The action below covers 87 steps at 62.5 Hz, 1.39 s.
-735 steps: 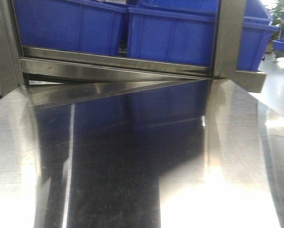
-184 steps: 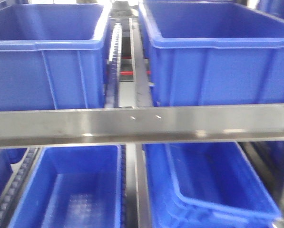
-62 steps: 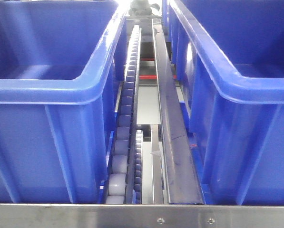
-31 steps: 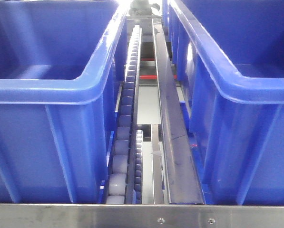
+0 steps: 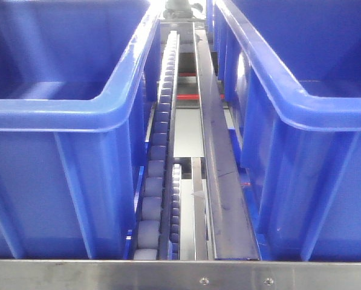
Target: Pick and sort blue part to right shelf
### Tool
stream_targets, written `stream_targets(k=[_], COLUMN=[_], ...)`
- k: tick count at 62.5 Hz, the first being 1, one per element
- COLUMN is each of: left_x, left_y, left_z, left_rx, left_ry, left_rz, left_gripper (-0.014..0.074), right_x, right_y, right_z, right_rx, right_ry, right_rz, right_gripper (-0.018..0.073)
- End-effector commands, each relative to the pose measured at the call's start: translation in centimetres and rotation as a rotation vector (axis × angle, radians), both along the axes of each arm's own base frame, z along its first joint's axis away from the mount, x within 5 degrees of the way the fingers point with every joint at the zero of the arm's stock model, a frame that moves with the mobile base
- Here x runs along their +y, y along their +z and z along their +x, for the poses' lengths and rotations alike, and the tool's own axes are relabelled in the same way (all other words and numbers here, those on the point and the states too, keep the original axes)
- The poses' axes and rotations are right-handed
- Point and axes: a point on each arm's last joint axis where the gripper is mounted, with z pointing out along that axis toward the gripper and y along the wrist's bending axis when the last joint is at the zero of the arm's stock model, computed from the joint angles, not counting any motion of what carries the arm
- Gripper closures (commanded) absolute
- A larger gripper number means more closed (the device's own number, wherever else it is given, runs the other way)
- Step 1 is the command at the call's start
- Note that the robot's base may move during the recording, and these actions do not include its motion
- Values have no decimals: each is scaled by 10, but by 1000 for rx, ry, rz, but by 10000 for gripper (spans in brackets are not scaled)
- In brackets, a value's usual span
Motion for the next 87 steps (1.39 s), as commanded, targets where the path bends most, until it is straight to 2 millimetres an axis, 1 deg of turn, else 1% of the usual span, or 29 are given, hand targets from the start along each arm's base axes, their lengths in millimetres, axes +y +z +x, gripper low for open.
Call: stream_targets(k=[1, 5, 10, 19, 25, 42, 50, 53, 55, 59, 63, 68, 76, 83, 87], left_x=[-7, -7, -5, 1, -1, -3, -3, -3, -3, -3, -4, -4, -4, -1, 1], left_y=[3, -10, -32, -67, -81, -107, -116, -116, -116, -113, -107, -97, -69, -40, -21], left_z=[26, 43, 63, 84, 90, 98, 98, 98, 98, 99, 100, 102, 98, 83, 68], left_rx=[-18, 26, 92, 189, 223, 302, 354, 355, 353, 350, 340, 333, 271, 207, 161], left_ry=[18, 43, 77, 117, 112, 119, 127, 126, 124, 118, 99, 100, 68, 59, 52], left_rz=[-33, -42, -59, -58, -39, -14, 5, 7, 8, 11, 15, 10, 8, -10, -25], left_gripper=[275, 275, 275, 275, 275, 274, 244, 211, 174, 80, -32, -122, -120, -115, -113], right_x=[-1, -1, -1, -1, -1, -1, -1, -1, -1, -1, -1, -1, -1, -1, -1], right_y=[15, 13, 12, 12, 12, 12, 12, 12, 12, 12, 12, 12, 12, 12, 12], right_z=[-5, -5, -5, -5, -5, -5, -5, -5, -5, -5, -5, -5, -5, -5, -5], right_rx=[-93, -81, -70, -65, -65, -65, -65, -65, -65, -65, -65, -65, -65, -65, -65], right_ry=[4, 2, 1, -1, -1, -1, -1, -1, -1, -1, -1, -1, -1, -1, -1], right_rz=[5, 4, 2, 0, 0, 0, 0, 0, 0, 0, 0, 0, 0, 0, 0], right_gripper=[375, 375, 375, 375, 375, 375, 375, 375, 375, 375, 375, 375, 375, 375, 375])
